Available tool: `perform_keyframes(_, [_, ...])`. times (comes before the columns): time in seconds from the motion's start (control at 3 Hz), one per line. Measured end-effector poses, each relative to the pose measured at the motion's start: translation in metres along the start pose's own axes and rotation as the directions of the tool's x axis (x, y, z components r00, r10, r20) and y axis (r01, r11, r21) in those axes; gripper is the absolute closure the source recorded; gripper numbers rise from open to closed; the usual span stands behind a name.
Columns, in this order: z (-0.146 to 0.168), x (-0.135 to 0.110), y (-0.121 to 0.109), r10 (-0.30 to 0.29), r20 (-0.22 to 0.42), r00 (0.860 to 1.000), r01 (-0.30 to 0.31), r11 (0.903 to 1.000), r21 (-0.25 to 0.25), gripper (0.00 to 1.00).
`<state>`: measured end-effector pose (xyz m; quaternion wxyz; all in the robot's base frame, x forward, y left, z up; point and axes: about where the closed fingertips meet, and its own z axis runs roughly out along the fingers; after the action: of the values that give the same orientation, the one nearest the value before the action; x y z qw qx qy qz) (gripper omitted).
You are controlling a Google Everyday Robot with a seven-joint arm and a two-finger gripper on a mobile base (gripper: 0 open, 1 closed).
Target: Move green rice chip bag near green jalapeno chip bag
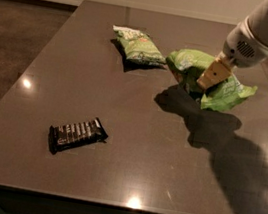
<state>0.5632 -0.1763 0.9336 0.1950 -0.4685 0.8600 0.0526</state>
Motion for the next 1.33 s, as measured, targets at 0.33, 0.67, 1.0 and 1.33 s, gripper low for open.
perform_keyframes(0.33, [0.009,-0.024,-0.025,0.032,-0.003,0.999,-0.032,0.9987,0.039,1.00])
perform_keyframes(0.67, [0.025,-0.037,-0.040,0.055,-0.022,0.998,-0.053,0.9960,0.072,0.83])
perform_keyframes(1.0, [0.043,-0.044,-0.050,0.067,-0.058,0.996,-0.061,0.9927,0.104,0.59])
perform_keyframes(1.33, [0.045,-0.044,-0.050,0.066,-0.060,0.996,-0.060,0.9927,0.104,0.35])
